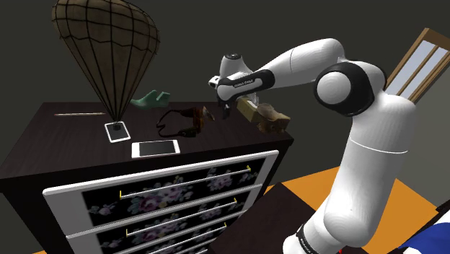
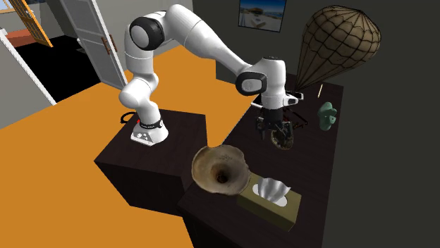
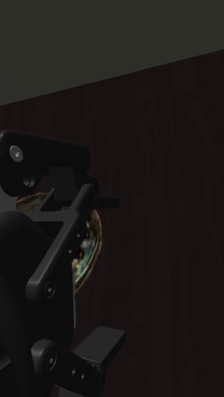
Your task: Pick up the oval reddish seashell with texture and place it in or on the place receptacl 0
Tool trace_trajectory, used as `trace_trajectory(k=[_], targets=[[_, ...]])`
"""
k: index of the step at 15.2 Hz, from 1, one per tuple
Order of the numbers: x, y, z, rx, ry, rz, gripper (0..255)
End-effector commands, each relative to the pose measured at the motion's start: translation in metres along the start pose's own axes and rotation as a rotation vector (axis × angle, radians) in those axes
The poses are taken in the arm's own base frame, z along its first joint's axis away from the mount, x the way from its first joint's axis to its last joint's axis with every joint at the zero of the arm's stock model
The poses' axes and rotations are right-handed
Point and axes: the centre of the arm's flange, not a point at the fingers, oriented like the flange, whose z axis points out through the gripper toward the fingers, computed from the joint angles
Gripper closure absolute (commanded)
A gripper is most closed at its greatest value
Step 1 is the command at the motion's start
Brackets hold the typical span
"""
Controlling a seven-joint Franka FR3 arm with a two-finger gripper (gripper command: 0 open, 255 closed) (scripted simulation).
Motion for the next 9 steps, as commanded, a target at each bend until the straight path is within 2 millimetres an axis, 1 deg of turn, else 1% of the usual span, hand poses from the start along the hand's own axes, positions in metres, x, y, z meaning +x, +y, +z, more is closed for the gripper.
trace_trajectory(k=[1, 7, 8, 9], targets=[[0.0004, -0.0005, 0.0039, -0.001, 0.000, 0.000, 0], [0.0004, -0.0005, 0.0039, 0.000, 0.000, 0.000, 0], [0.0004, -0.0005, 0.0039, 0.000, 0.000, 0.000, 255], [0.0004, -0.0005, 0.0039, 0.000, 0.000, 0.000, 255]])
